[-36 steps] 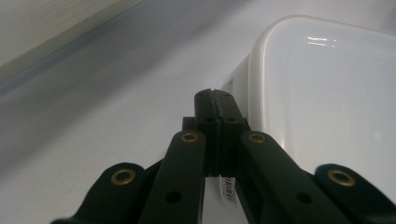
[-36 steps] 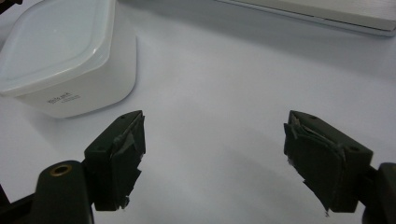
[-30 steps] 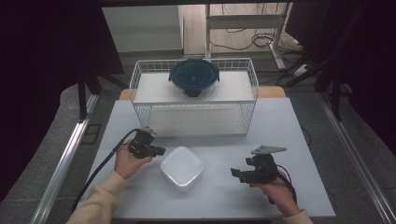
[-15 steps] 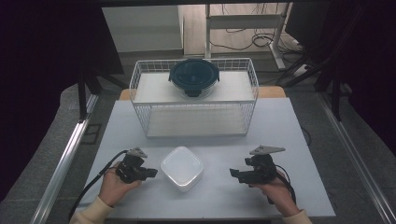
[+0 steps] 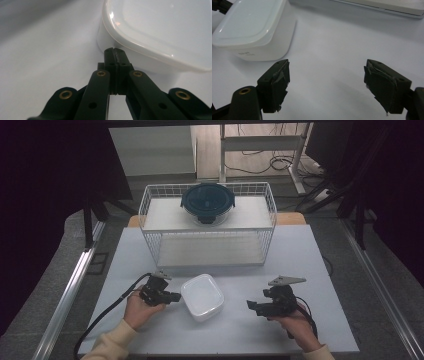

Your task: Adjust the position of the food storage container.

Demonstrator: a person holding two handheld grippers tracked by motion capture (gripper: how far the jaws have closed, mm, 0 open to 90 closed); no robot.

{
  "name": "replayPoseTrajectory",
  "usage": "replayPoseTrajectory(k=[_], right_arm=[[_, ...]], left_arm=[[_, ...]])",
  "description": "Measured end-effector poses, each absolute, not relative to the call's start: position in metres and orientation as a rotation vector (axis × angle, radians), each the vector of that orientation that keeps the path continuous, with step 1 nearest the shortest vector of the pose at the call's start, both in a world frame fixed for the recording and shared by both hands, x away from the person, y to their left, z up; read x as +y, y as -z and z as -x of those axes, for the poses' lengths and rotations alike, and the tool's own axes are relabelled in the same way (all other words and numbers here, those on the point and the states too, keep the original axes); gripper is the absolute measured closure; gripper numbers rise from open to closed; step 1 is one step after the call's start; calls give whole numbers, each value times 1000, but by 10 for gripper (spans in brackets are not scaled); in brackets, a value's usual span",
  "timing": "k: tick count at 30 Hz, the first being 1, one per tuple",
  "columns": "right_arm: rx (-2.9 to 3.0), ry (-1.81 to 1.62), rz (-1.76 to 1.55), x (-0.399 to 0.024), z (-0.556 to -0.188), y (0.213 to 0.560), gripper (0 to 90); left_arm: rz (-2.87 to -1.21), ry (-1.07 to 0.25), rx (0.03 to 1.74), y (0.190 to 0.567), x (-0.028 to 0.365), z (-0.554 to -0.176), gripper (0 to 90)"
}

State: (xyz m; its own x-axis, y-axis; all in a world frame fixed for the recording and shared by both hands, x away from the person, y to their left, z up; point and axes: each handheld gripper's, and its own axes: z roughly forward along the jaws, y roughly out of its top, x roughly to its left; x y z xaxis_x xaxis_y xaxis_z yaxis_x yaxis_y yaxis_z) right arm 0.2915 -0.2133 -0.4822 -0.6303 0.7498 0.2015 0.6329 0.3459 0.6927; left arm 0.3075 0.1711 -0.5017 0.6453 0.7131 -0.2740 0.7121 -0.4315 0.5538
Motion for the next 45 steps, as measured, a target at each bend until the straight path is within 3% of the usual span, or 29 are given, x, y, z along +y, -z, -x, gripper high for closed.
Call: replayPoseTrajectory(k=[14,23,28,31,34,37,45], right_arm=[[2443,-1153,-1277,-215,-292,482,205],[2417,-1179,-1269,-216,-291,479,206],[2416,-1190,-1251,-213,-290,478,205],[2426,-1203,-1225,-210,-289,477,204],[2435,-1212,-1198,-208,-288,476,203],[2436,-1225,-1186,-208,-287,475,203],[2414,-1243,-1187,-210,-287,474,203]], left_arm=[[-2186,26,1092,508,148,-331,899],[-2066,-39,1085,479,175,-307,893],[-1985,-88,1112,469,184,-285,697],[-1959,-64,1123,466,182,-276,469],[-1943,-74,1146,465,179,-271,331],[-1955,-98,1170,468,177,-269,277],[-1928,-67,1175,470,172,-266,240]])
